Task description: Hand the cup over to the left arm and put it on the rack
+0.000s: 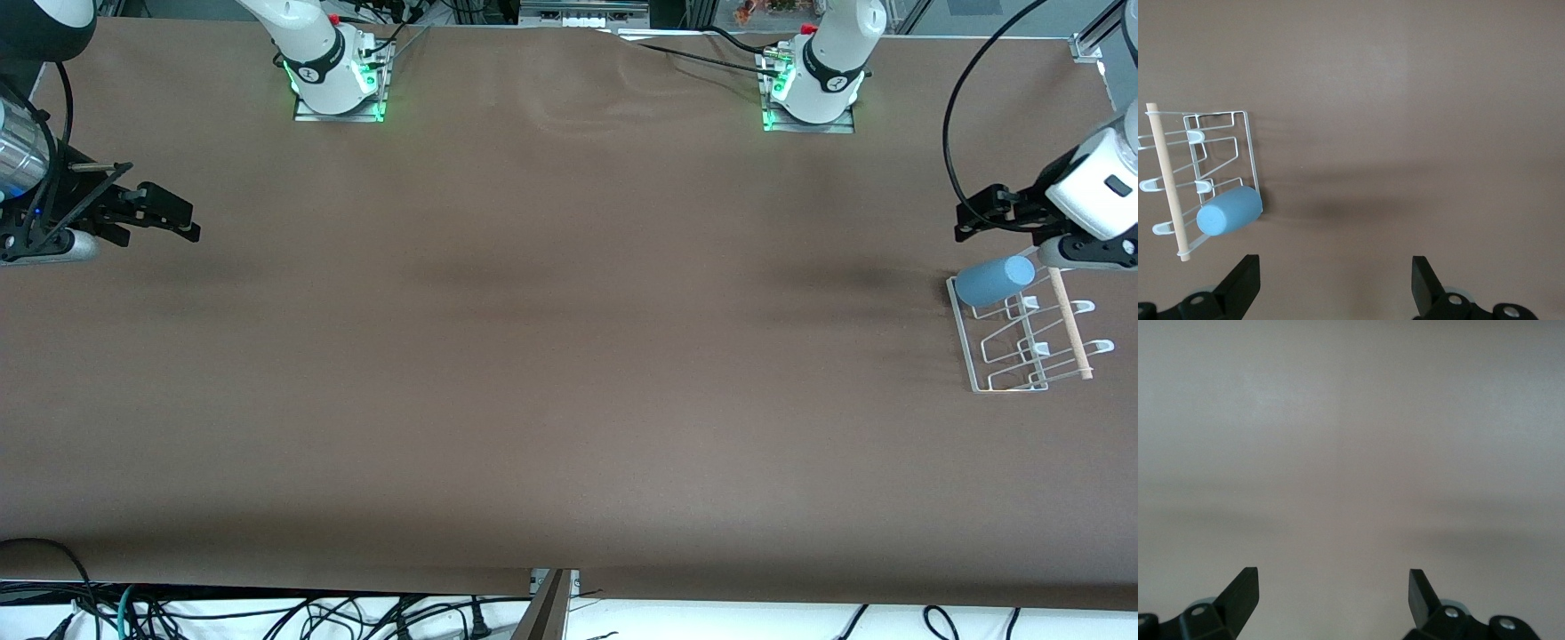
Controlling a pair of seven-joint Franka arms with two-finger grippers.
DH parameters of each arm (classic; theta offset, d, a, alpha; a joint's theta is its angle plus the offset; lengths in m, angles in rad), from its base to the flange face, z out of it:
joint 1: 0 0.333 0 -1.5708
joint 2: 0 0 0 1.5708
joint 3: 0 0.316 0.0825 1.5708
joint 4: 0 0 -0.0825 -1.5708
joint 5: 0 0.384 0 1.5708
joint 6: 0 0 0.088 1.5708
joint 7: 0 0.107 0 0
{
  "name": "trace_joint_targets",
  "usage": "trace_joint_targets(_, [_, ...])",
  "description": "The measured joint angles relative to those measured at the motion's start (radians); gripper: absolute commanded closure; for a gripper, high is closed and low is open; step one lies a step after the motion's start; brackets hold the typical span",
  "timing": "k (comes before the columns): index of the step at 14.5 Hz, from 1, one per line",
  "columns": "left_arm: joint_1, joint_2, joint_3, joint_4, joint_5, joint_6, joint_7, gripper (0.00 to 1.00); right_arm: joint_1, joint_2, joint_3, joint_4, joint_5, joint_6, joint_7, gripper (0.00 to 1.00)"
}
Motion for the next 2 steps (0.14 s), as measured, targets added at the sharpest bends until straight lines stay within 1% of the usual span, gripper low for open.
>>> trace_joint_targets(2, [-0.001,-0.024,-0.005,-0.036,0.000,0.033,-0.011,0.00,0.000,0.000,0.000,0.000,0.000,0.000,0.000,0.01])
